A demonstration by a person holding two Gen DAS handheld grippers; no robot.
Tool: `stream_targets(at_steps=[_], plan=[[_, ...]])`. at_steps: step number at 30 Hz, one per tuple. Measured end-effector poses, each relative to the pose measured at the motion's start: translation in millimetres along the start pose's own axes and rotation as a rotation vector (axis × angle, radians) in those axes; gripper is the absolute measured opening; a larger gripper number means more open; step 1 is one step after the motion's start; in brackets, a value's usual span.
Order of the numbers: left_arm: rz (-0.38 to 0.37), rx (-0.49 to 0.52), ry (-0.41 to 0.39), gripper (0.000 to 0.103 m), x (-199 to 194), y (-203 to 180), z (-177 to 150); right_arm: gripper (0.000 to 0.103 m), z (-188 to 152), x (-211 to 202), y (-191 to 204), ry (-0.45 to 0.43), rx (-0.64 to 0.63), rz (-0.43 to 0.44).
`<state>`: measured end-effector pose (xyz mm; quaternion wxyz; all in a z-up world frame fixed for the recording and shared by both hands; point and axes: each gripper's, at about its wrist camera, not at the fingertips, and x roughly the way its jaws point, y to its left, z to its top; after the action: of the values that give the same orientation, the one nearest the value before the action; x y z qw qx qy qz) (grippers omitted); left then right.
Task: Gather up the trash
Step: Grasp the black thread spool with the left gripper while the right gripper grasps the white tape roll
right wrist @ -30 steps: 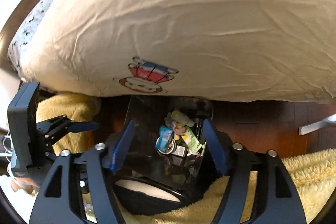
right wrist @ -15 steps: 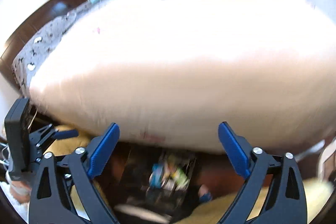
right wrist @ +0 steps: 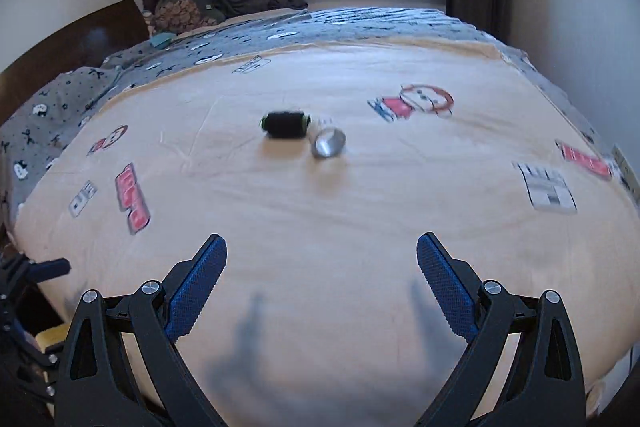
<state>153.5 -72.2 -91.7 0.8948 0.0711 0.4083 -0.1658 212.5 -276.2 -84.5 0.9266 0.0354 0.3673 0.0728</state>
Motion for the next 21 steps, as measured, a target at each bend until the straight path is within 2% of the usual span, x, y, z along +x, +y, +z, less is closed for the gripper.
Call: stream_targets(at_steps=[3, 9, 14, 16, 18, 21], plan=[[-0.004, -0.036, -0.017, 0.095, 12.3, 7.5, 22.6, 0.094, 24.6, 33.3, -0.7, 0.006, -0.009, 0.004], [0.004, -0.081, -0.021, 0.095, 36.6, 19.2, 51.0, 0.076, 49.3, 80.1, 0.1, 0.046, -0.001, 0.011], [0.013, -0.093, 0.002, 0.095, 57.5, 23.3, 64.6, 0.067, 62.4, 105.9, 5.2, 0.072, -0.030, 0.010], [0.015, -0.094, 0.004, 0.095, 63.1, 22.9, 69.4, 0.059, 67.2, 115.3, 5.4, 0.094, -0.026, 0.012], [0.013, -0.094, 0.005, 0.095, 66.8, 21.4, 75.6, 0.038, 68.6, 122.0, 5.5, 0.120, -0.024, 0.018], [0.017, -0.090, -0.001, 0.095, 71.1, 17.2, 83.4, 0.036, 66.9, 114.9, 1.7, 0.106, -0.010, 0.031]])
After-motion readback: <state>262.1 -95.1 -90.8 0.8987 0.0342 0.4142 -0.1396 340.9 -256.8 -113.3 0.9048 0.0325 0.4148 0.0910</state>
